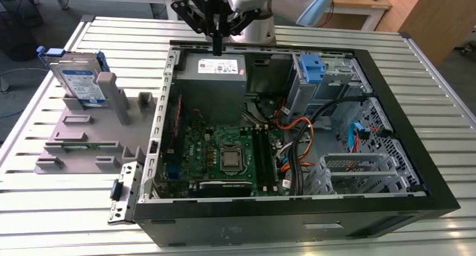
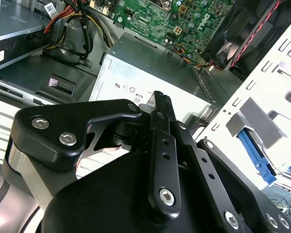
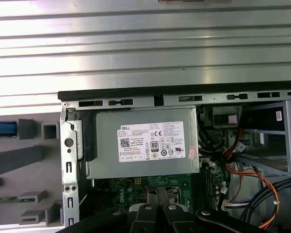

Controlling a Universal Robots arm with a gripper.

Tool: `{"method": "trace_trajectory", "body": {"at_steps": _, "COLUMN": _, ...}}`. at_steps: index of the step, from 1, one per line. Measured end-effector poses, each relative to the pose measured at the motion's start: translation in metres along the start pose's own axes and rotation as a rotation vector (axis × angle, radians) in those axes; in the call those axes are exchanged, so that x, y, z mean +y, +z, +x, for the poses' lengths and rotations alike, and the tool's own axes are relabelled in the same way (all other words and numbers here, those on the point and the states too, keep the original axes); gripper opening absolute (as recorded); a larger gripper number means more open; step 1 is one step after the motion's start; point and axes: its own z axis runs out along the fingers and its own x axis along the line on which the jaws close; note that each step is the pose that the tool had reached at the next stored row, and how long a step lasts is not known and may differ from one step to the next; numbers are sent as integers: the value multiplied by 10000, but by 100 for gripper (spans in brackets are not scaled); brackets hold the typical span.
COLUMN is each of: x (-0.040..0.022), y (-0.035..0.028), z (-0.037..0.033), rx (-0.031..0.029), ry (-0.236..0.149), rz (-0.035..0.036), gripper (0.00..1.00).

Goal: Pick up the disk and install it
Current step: 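Reach for the disk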

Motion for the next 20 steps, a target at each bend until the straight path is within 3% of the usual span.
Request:
{"method": "trace_trajectory", "body": {"at_steps": 12, "x": -8, "y": -3, "z": 104, "rx": 0, "ry": 0, "rz": 1, "gripper": 11}}
{"method": "trace_trajectory", "body": {"at_steps": 20, "x": -19, "y": -6, "z": 249, "rx": 0, "ry": 0, "rz": 1, "gripper": 11}}
